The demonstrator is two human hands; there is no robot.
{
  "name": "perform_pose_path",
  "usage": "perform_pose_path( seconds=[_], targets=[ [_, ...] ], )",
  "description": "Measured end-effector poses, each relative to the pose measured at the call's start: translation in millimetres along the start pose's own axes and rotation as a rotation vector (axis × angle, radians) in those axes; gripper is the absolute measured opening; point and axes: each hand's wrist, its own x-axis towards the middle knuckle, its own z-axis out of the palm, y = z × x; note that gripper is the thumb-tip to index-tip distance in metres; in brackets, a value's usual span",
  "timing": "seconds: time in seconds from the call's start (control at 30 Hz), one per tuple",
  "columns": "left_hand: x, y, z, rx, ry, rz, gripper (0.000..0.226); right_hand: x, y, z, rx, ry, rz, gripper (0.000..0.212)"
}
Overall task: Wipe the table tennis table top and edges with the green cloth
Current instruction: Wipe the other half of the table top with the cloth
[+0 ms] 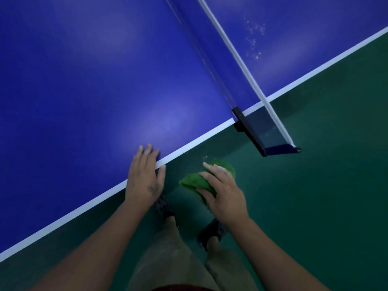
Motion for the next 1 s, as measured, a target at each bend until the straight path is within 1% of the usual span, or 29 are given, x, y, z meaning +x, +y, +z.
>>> perform_pose_path(
  seconds=[0.1, 0.23, 0.3, 0.4, 0.5, 0.57, 0.63, 0.8, 1.0],
  targets=[
    [-37.8, 38.3, -1.6, -0.118, -0.049, 0.050, 0.053, -24.9, 16.0, -38.5, 0.053, 0.050, -0.024, 0.041],
    [-76.7, 85.6, 0.1, -0.075, -0.061, 0.166, 0.052, -60.3, 54.1, -89.0, 0.163, 0.081, -0.055, 0.043],
    [-94.3, 113.0, 4.6, -0.076, -0.052, 0.161, 0.053, -76.5, 79.3, -115.1, 0.205, 0.061, -0.045, 0.043],
    [-117.4, 158.9, 19.2, -0.097, -0.017, 0.131, 0.052, -99.8, 122.1, -154.3, 0.202, 0.048, -0.077, 0.042],
    [-137.7, 212.9, 38.5, -0.184, 0.034, 0.110, 0.050, -123.4, 168.1, -192.4, 0.183, 0.063, -0.110, 0.041],
    [-150.2, 249.0, 52.1, -0.260, 0.051, 0.122, 0.049, -137.1, 196.2, -214.5, 0.188, 0.079, -0.093, 0.040],
    [-162.2, 281.6, 61.3, -0.324, 0.033, 0.146, 0.048, -150.5, 220.9, -233.6, 0.217, 0.111, -0.051, 0.039],
    [-174.1, 338.7, 66.1, -0.359, -0.039, 0.242, 0.048, -175.3, 266.9, -265.4, 0.336, 0.205, 0.062, 0.037],
    [-154.1, 379.3, 58.7, -0.476, -0.033, 0.210, 0.049, -173.1, 298.6, -296.0, 0.438, 0.282, 0.157, 0.036]
  ],
)
